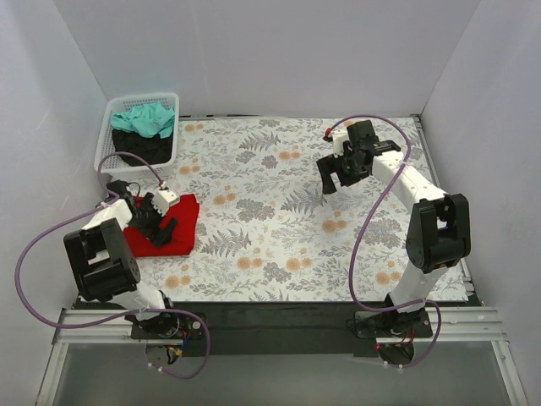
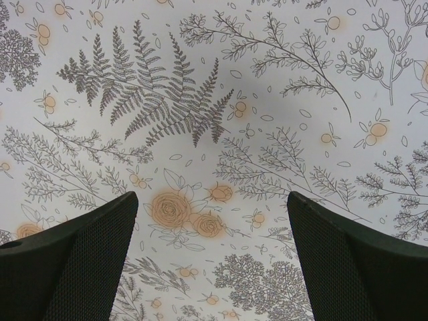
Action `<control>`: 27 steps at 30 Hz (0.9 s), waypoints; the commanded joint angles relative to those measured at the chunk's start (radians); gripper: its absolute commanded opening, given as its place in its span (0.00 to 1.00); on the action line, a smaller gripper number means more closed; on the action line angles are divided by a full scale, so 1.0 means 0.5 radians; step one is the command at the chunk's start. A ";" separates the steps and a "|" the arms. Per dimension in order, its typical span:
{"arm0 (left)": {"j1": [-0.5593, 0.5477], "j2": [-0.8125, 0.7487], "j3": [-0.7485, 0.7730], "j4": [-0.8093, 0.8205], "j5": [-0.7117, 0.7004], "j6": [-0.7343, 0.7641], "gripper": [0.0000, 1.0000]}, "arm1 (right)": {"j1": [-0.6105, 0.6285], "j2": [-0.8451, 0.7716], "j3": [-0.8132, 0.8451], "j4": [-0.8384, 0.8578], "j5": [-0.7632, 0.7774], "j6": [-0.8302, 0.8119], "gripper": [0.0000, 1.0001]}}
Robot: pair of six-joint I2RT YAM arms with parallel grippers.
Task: Fold and stack the t-shirts
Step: Neatly place the folded tshirt to the corner
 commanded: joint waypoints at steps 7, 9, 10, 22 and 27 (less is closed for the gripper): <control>0.334 0.621 0.093 -0.016 -0.848 0.701 0.90 | -0.007 -0.096 0.013 -0.021 -0.022 -0.040 0.98; 0.380 0.710 0.200 -0.019 -0.848 0.621 0.90 | -0.007 -0.099 0.007 -0.024 -0.022 -0.043 0.98; 0.408 0.732 0.231 -0.025 -0.848 0.609 0.90 | -0.007 -0.102 0.004 -0.024 -0.022 -0.043 0.98; 0.543 0.619 0.143 0.008 -0.876 0.967 0.91 | -0.007 -0.124 -0.018 -0.021 -0.087 -0.046 0.98; 0.531 0.364 0.289 -0.157 -0.689 1.011 0.91 | -0.007 -0.130 0.037 -0.042 -0.117 -0.052 0.98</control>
